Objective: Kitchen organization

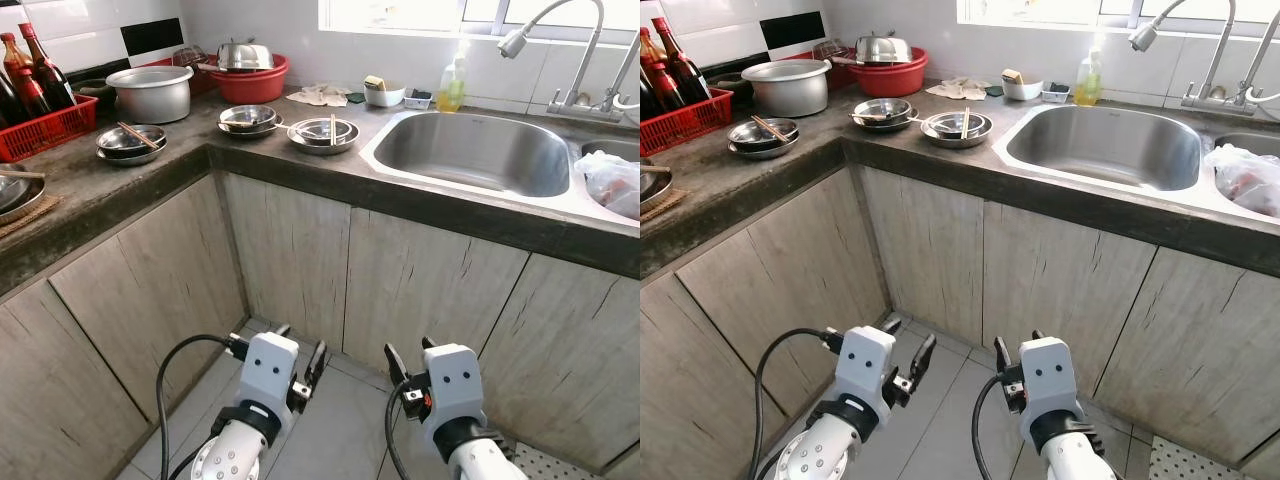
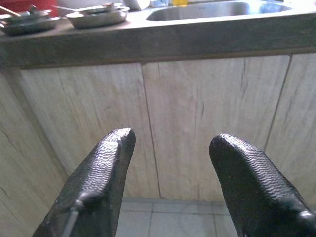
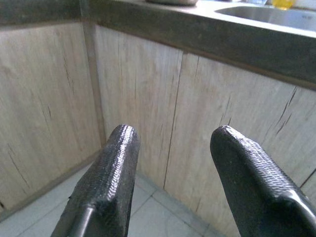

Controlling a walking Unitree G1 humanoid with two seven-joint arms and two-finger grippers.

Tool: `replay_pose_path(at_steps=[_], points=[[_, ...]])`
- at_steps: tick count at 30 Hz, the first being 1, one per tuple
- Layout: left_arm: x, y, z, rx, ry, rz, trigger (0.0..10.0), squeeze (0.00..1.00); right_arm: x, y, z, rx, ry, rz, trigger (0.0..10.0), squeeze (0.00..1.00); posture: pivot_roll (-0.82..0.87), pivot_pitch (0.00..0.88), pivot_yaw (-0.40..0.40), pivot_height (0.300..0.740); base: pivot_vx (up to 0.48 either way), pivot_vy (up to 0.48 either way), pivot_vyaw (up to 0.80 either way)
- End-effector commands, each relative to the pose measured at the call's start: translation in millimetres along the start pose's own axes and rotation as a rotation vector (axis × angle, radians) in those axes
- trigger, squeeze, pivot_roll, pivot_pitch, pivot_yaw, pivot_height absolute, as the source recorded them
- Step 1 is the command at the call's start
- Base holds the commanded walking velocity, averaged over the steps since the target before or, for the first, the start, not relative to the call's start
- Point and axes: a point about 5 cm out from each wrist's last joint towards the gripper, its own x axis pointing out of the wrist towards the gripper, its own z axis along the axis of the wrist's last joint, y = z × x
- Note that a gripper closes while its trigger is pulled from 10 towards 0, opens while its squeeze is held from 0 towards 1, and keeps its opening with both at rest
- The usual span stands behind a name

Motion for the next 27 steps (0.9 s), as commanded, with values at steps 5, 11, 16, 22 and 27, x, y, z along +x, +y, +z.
replay_pose_path(at_steps=[5,11,16,22,27], points=[[-0.1,-0.7,4.3,-0.028,-0.025,-0.003,10.0,0.0,0.1,1.2,8.7,0.011,-0.052,-0.003,10.0,0.0,-0.02,0.0,-0.003,0.74,0.0,0.0,0.0],[1.1,-0.9,1.3,-0.042,-0.011,-0.003,10.0,0.0,0.7,1.0,7.1,0.015,-0.053,-0.002,10.0,0.0,-0.02,0.0,0.001,0.74,0.0,0.0,0.27],[1.6,-1.8,-1.5,-0.037,-0.001,-0.008,10.0,0.0,2.0,2.4,4.9,0.015,-0.051,0.009,10.0,0.0,-0.02,0.0,0.0,0.74,0.0,0.0,0.8],[2.0,-0.4,-3.9,-0.042,0.01,0.002,10.0,0.0,2.8,3.3,4.0,0.016,-0.047,0.015,10.0,0.0,-0.02,0.0,-0.001,0.74,0.194,0.0,0.8],[2.0,-0.5,-4.7,-0.039,0.014,-0.001,10.0,0.0,3.2,4.1,3.7,0.019,-0.047,0.019,10.0,0.0,-0.02,0.0,0.004,0.74,0.341,0.0,0.8]])
